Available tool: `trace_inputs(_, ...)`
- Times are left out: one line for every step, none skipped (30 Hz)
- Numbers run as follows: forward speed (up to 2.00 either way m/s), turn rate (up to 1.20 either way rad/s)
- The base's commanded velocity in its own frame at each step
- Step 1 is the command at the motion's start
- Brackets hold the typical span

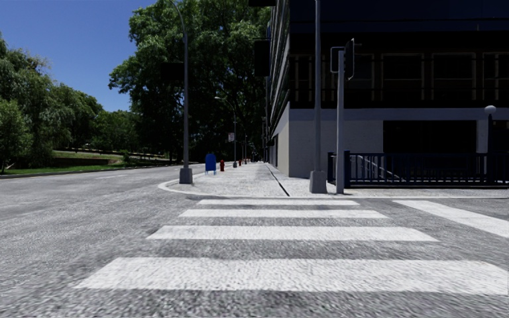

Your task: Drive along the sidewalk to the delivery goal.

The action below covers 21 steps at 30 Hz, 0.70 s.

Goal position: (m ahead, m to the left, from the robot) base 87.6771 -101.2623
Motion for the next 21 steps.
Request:
trace_inputs(2.0, 0.0)
trace_inputs(2.0, 0.0)
trace_inputs(2.0, 0.0)
trace_inputs(2.0, 0.0)
trace_inputs(2.0, 0.0)
trace_inputs(2.0, 0.0)
trace_inputs(2.0, 0.0)
trace_inputs(2.0, 0.0)
trace_inputs(2.0, 0.0)
trace_inputs(2.0, 0.0)
trace_inputs(2.0, 0.0)
trace_inputs(2.0, 0.0)
trace_inputs(2.0, 0.0)
trace_inputs(2.0, 0.0)
trace_inputs(2.0, 0.0)
trace_inputs(2.0, 0.0)
trace_inputs(2.0, 0.0)
trace_inputs(2.0, 0.0)
trace_inputs(2.0, 0.0)
trace_inputs(2.0, 0.0)
trace_inputs(2.0, -0.16)
